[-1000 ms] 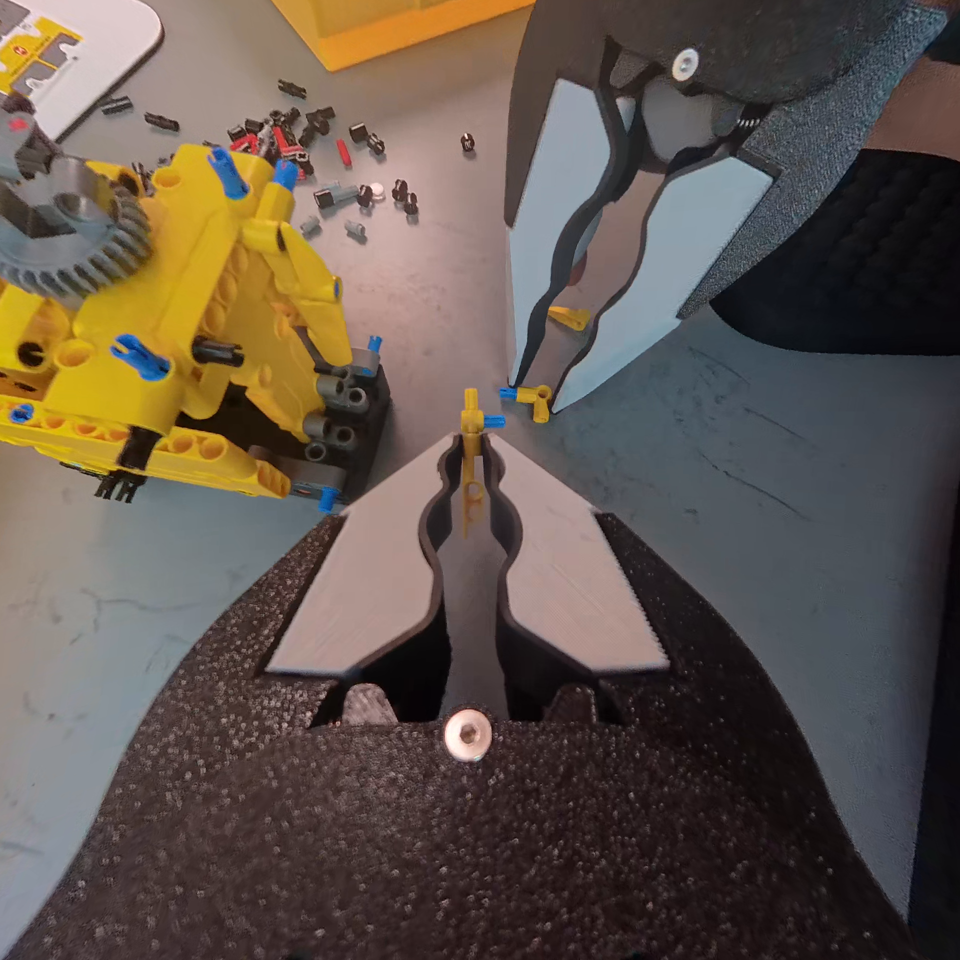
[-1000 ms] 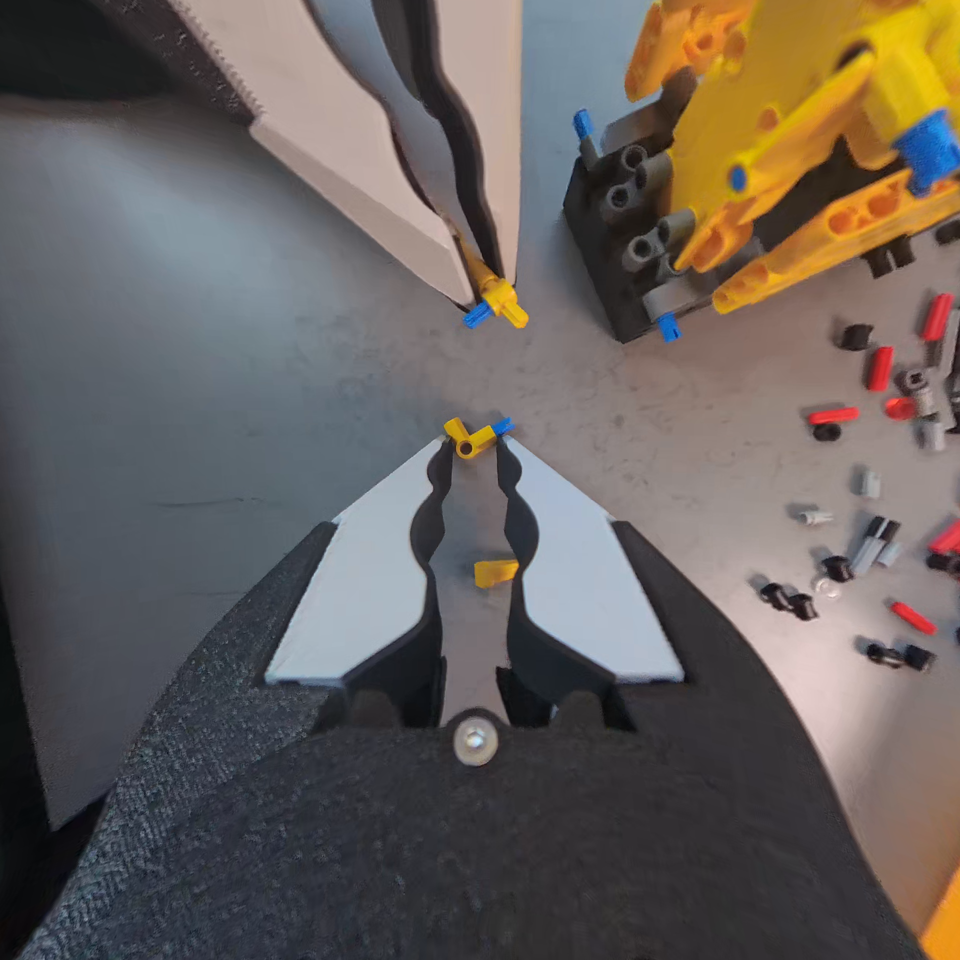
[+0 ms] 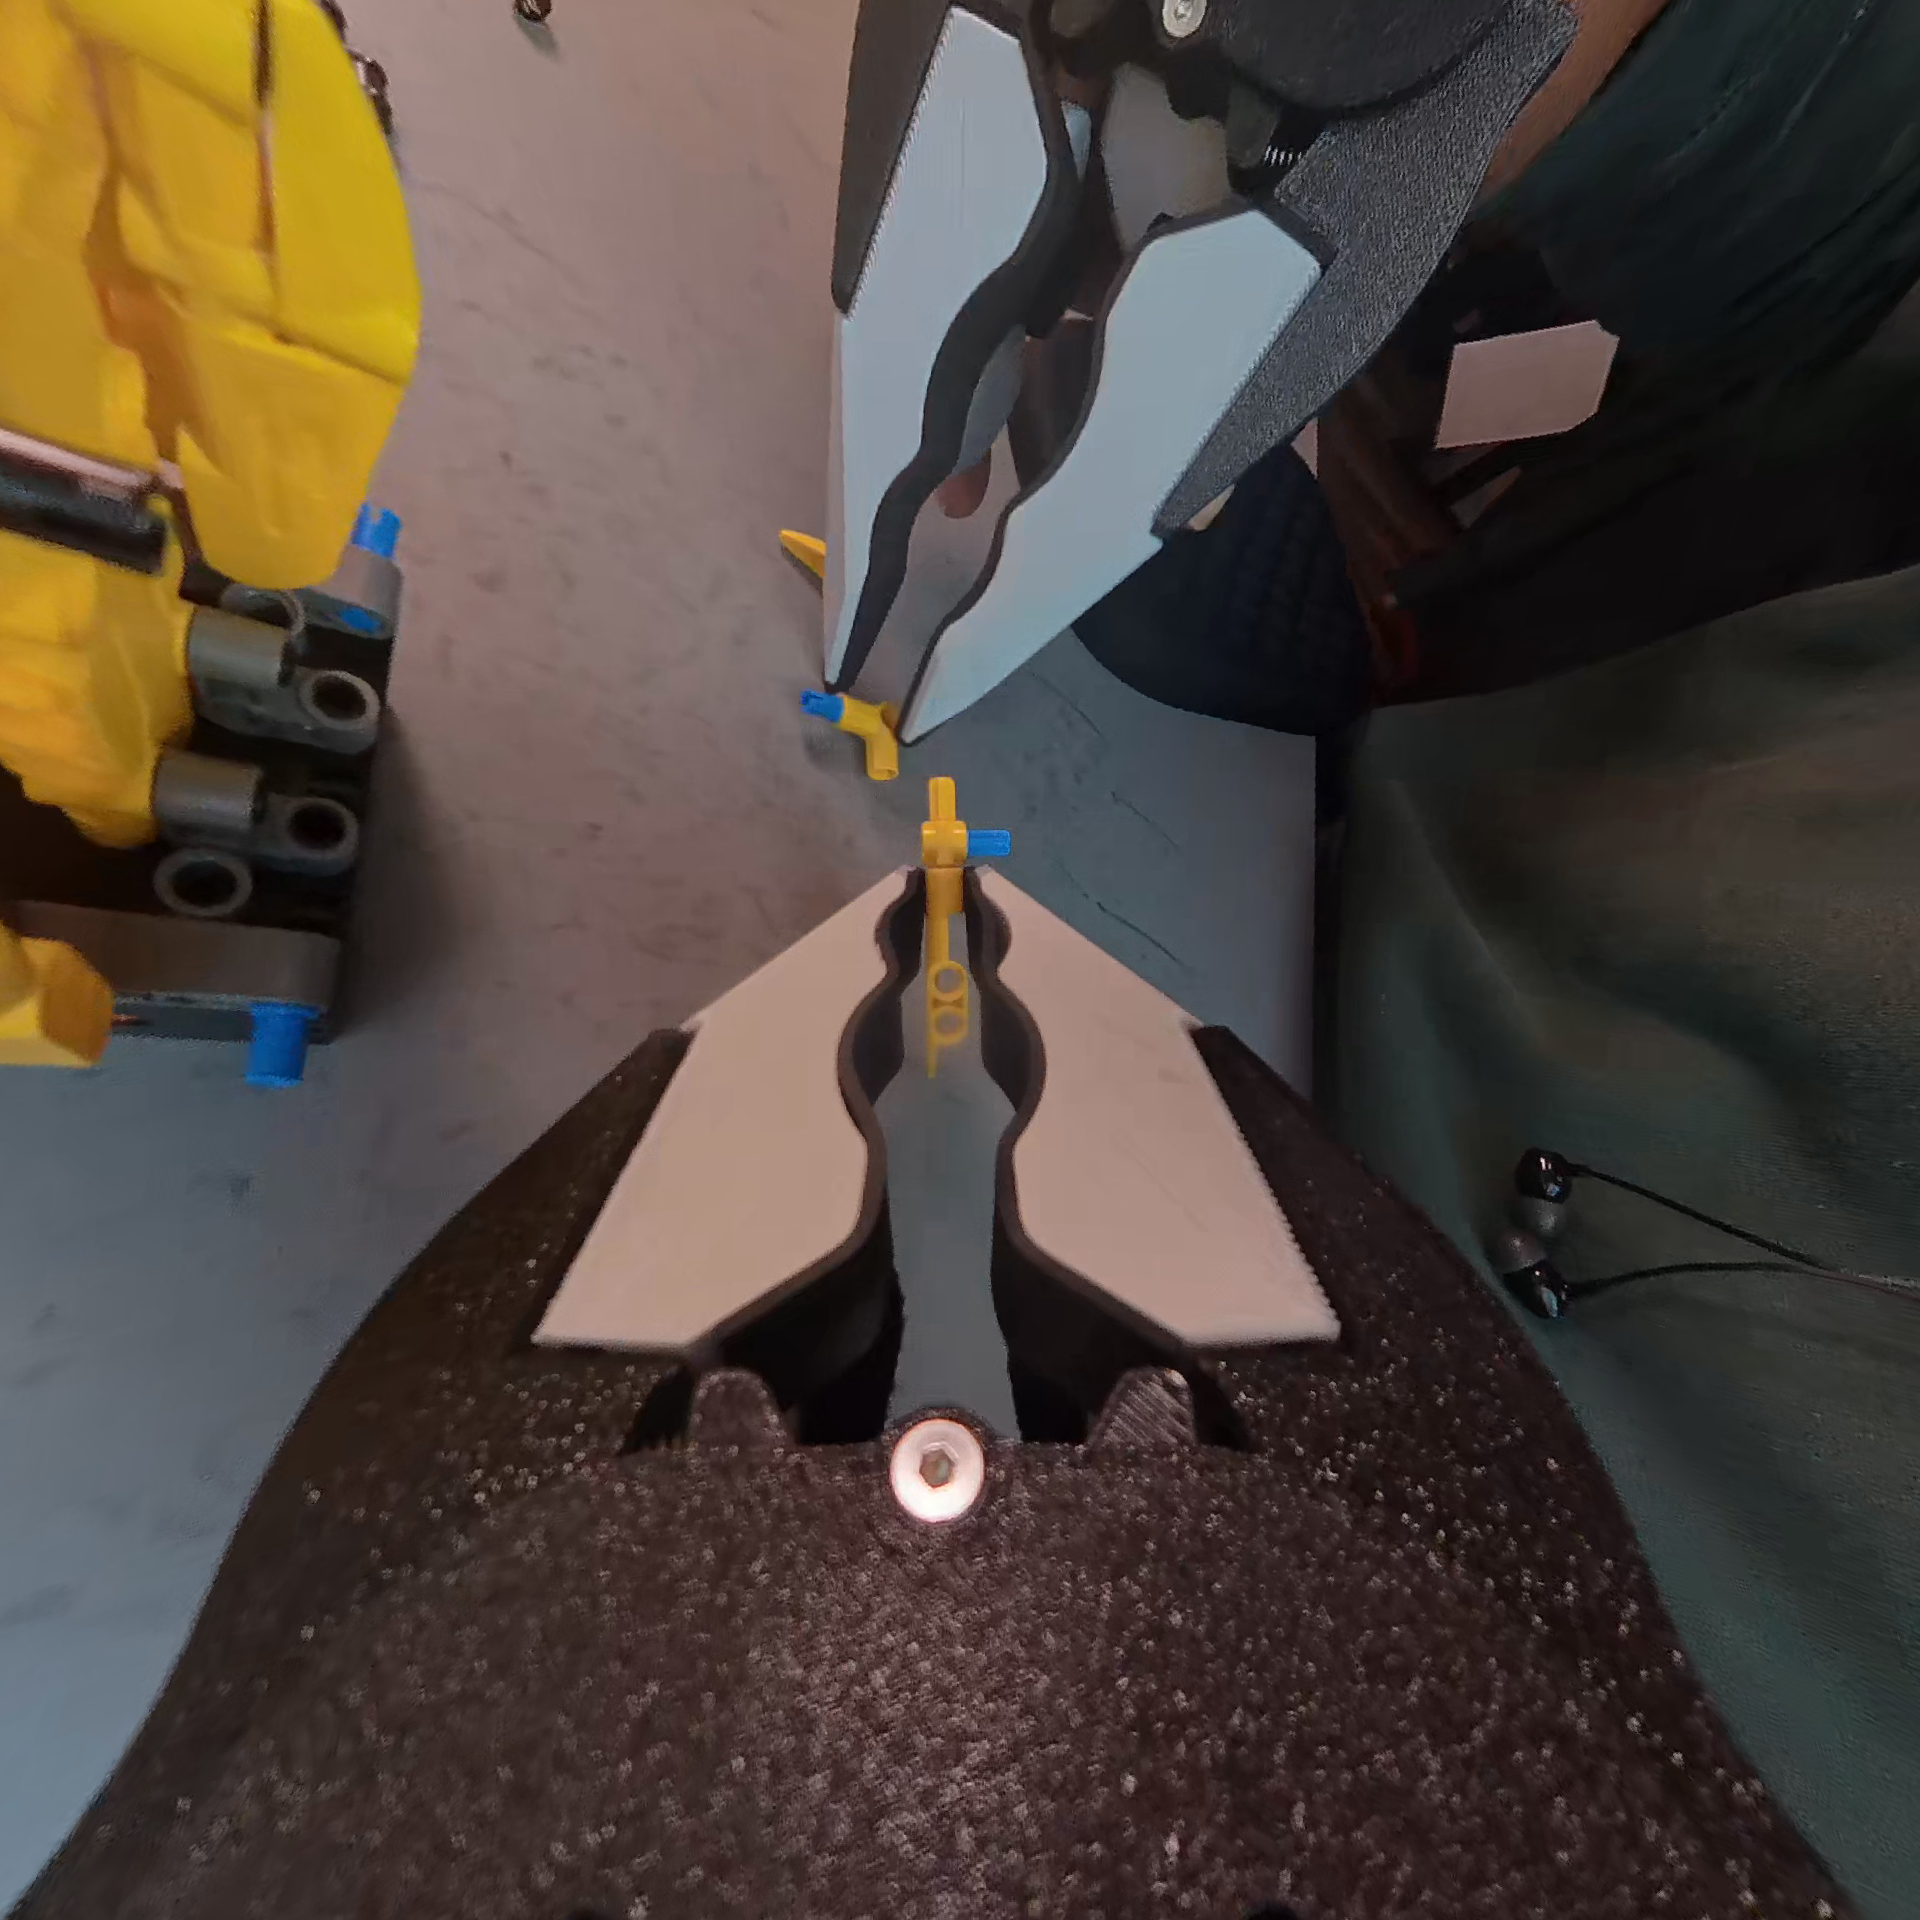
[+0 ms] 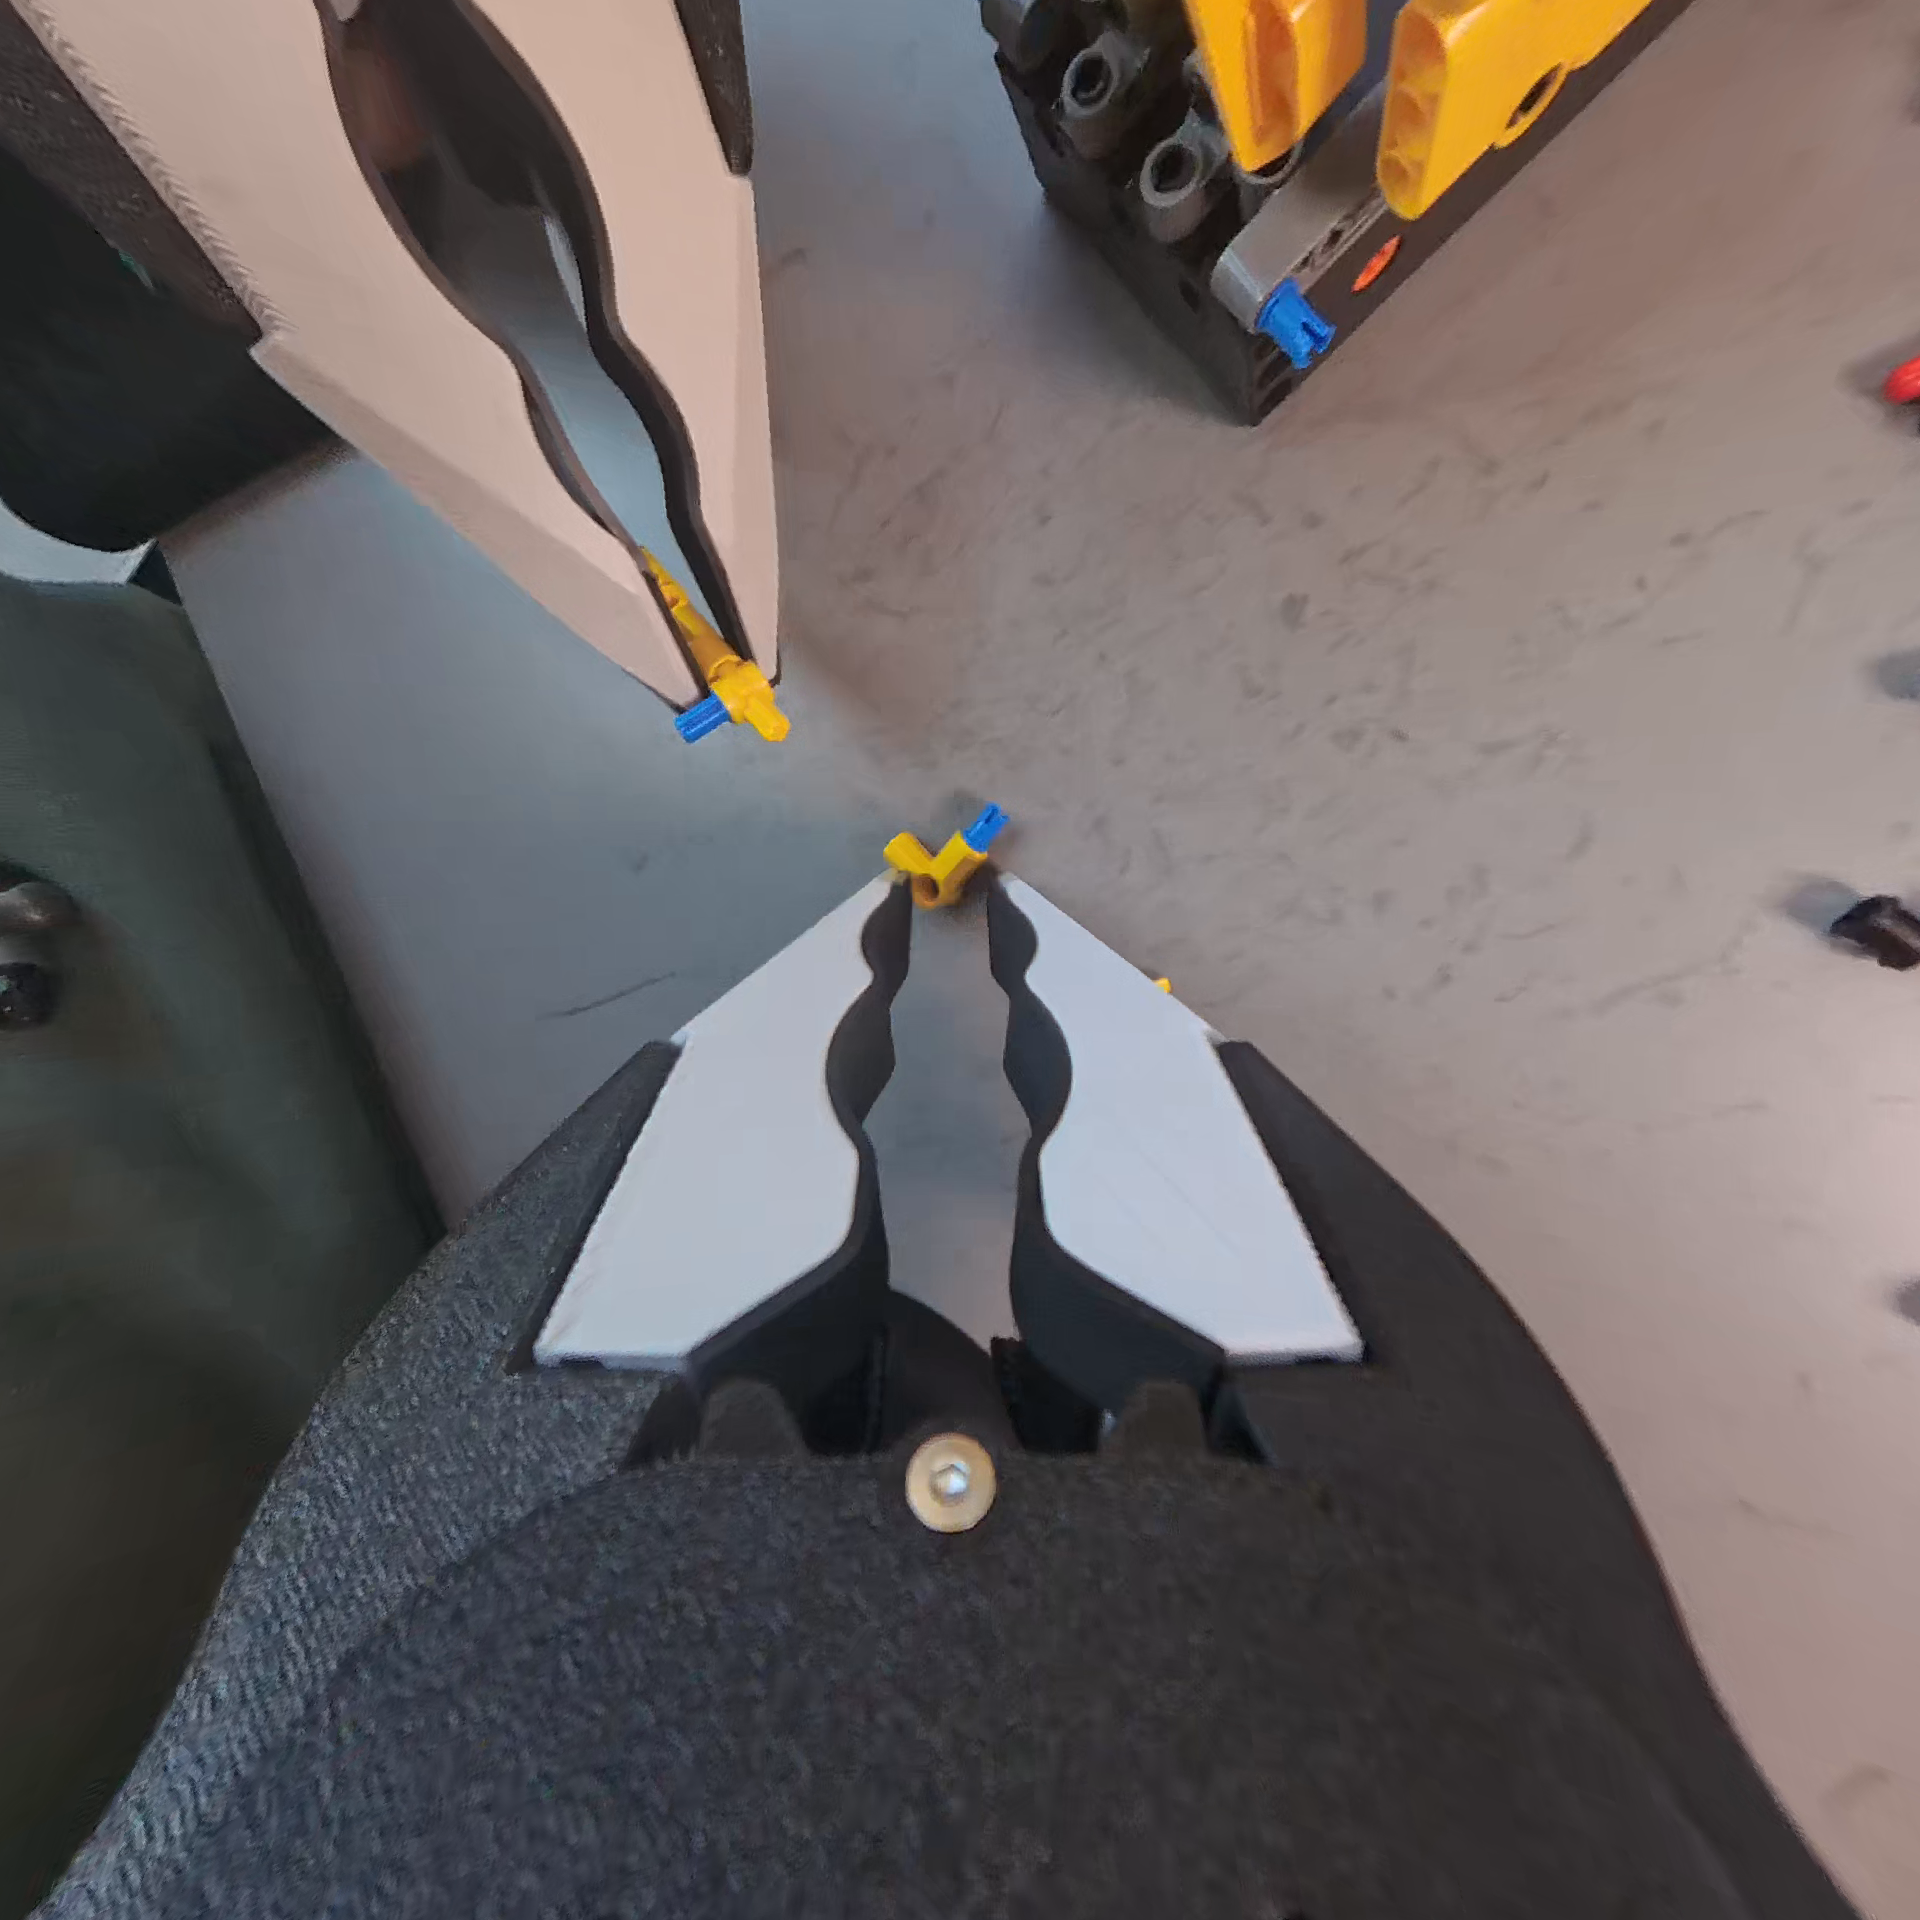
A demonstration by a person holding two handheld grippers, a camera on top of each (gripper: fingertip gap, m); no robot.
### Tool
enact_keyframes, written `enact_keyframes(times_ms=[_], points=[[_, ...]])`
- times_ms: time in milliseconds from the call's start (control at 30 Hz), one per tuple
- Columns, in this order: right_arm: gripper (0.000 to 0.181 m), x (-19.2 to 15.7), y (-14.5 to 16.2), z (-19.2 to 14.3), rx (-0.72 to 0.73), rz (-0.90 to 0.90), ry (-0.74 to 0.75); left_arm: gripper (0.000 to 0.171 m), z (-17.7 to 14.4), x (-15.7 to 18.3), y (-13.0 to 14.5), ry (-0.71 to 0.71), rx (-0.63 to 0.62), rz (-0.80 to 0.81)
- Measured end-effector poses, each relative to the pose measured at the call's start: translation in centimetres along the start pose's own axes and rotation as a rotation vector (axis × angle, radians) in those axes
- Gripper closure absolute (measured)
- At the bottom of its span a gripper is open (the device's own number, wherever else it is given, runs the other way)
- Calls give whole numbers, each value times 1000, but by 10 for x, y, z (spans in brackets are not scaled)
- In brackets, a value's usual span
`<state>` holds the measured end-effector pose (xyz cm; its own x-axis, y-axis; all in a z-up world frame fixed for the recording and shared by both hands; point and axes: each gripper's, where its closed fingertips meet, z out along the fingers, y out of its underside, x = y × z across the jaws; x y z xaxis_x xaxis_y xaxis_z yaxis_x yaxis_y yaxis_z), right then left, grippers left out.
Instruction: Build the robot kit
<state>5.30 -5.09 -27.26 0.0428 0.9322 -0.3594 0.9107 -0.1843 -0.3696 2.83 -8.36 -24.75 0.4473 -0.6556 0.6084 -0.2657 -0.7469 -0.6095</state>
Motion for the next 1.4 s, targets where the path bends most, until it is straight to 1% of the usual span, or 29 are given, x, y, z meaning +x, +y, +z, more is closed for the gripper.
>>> enact_keyframes(times_ms=[67,100,133,200,267,333,400,467,533,600,700,767,800,833,1000,1033,1100,1200,1267,1400], points=[[168,0,-1,1,-11,7,29,165,0,1,2,19,-8,0],[172,2,0,1,-22,-5,67,165,0,2,2,30,-9,1],[179,5,0,2,-29,-41,120,165,1,3,3,40,-11,2],[179,6,0,2,-63,-91,173,165,1,4,3,49,-13,5],[180,6,0,2,-94,-124,200,165,2,5,4,52,-16,9],[177,5,0,2,-116,-130,185,165,0,4,3,40,-5,16],[171,2,1,1,-118,-99,133,165,-2,3,2,40,12,10],[170,3,-6,-3,-64,-14,94,165,-4,3,-1,46,27,-3],[168,9,-15,-9,0,80,85,165,-5,3,-3,56,40,-13],[164,12,-17,-9,28,149,78,165,-5,2,-3,63,44,-20],[160,20,-21,-5,61,163,106,165,-5,3,-2,64,39,-14],[157,27,-25,-2,56,132,130,165,-4,4,-1,62,33,-9],[161,29,-27,-1,51,107,135,165,-4,3,-1,62,33,-11],[160,30,-31,0,48,94,130,165,-4,3,-1,63,35,-16],[161,29,-34,3,0,1,132,165,-7,2,-4,70,55,-29],[166,27,-32,3,-10,-10,129,165,-7,3,-3,72,53,-29],[175,32,-31,3,1,-61,187,165,-6,3,-3,74,50,-29],[175,24,-28,5,18,-170,189,165,-6,2,-3,76,54,-33],[175,17,-28,4,55,-227,183,165,-7,2,-4,80,58,-40],[175,14,-22,-4,83,-349,227,165,-6,1,-4,85,58,-52]])
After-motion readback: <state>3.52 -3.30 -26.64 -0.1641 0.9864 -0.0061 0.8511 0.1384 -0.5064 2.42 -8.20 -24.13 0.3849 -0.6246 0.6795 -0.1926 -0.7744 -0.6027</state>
